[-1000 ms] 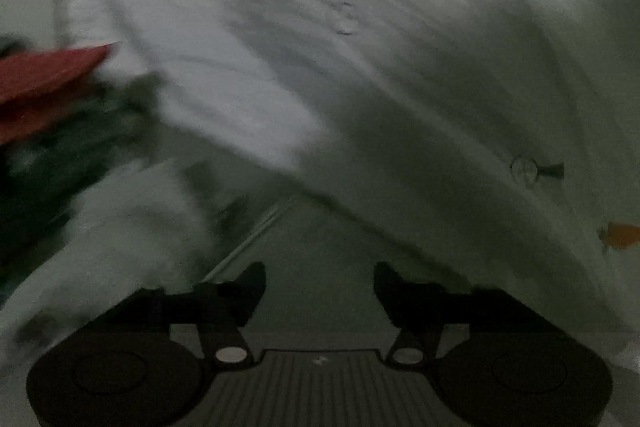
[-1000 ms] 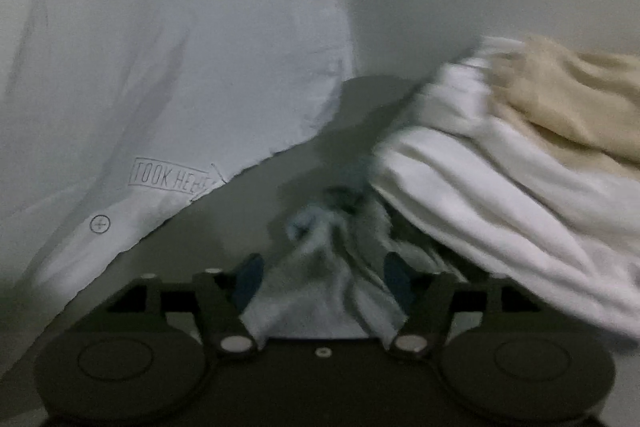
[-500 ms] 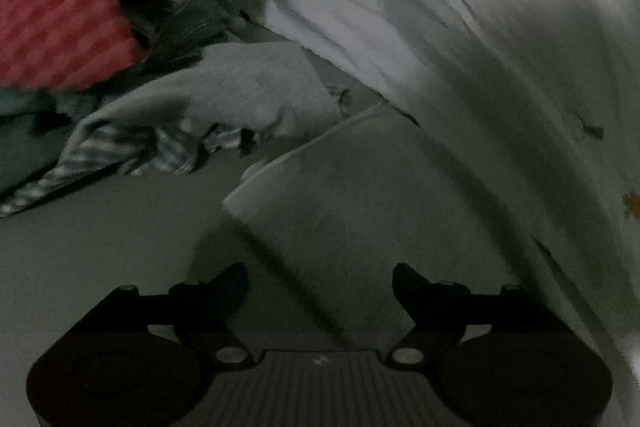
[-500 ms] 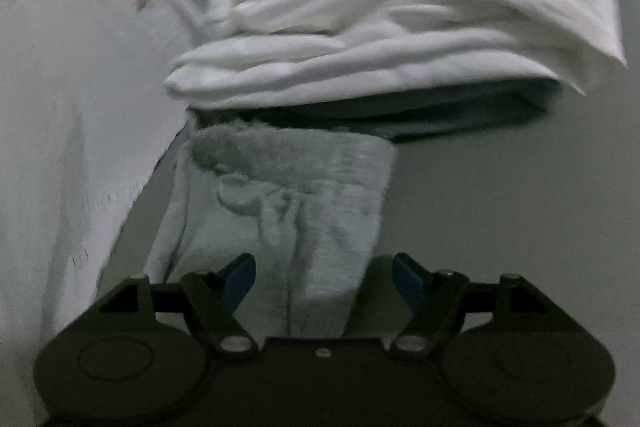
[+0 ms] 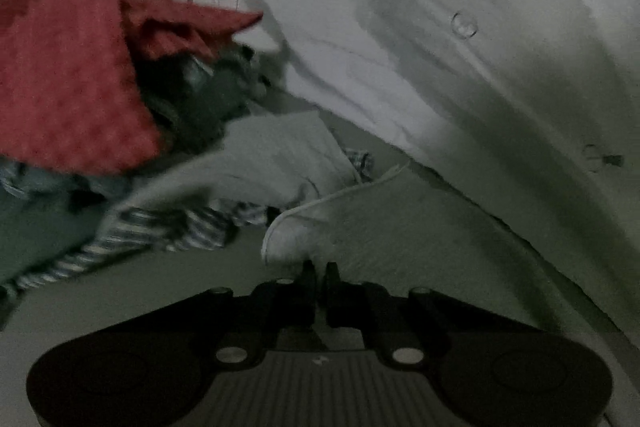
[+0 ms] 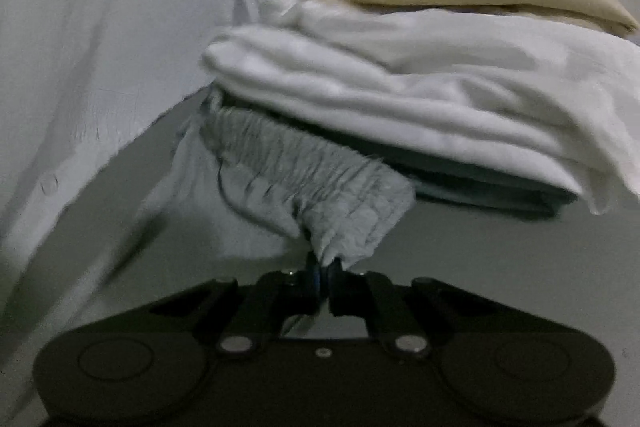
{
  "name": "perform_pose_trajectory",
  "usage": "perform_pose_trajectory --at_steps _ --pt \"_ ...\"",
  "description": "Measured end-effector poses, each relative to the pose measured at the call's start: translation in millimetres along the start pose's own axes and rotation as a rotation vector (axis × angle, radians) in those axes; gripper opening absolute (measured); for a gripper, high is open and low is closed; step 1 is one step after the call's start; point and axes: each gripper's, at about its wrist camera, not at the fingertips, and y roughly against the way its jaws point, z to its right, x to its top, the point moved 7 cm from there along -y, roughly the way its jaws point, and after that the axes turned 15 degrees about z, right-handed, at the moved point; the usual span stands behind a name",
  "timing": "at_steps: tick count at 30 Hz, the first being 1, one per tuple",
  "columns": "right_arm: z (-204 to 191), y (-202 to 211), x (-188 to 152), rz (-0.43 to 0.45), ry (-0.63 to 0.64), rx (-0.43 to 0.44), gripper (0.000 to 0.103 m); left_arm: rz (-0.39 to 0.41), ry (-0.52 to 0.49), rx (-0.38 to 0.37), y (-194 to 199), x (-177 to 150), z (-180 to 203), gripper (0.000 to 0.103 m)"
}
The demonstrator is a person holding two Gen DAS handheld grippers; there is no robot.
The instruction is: Fold clothes
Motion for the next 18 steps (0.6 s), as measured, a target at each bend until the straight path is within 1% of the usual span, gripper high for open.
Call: perform_pose_trajectory --at_steps 3,5,7,10,12,14,16,17,18 --pt "21 12 11 0.015 0.011 0.003 0.003 0.006 -0.011 -0.014 31 0 -19 0.006" --pt "40 20 17 0.020 -0.013 -0.001 0.003 0.001 -0.014 -0.018 55 -4 -37 0.006" --pt "64 30 24 0.024 -0.039 -0.007 0.003 -0.003 -0.016 -0.027 83 -8 -57 0.006" --pt "95 44 30 0.025 -0.039 -0.018 0.003 -0.012 -0.013 -0.028 134 -16 -91 0.006" --pt "114 52 31 0.023 -0.047 -0.029 0.003 -0.039 0.002 -0.004 154 -30 -112 0.006" --pt "133 55 24 -0.008 -0.072 -0.044 0.004 -0.073 0.021 0.027 169 -46 -130 0.006" --pt "139 48 10 -0.065 -0.064 -0.028 0.004 -0.107 0.040 0.059 185 -63 -149 0.006" --pt "137 47 5 -0.076 -0.033 -0.028 0.005 -0.124 0.050 0.075 192 -71 -159 0.006" --pt "134 47 1 -0.084 0.004 -0.029 0.011 -0.132 0.059 0.084 196 -75 -164 0.007"
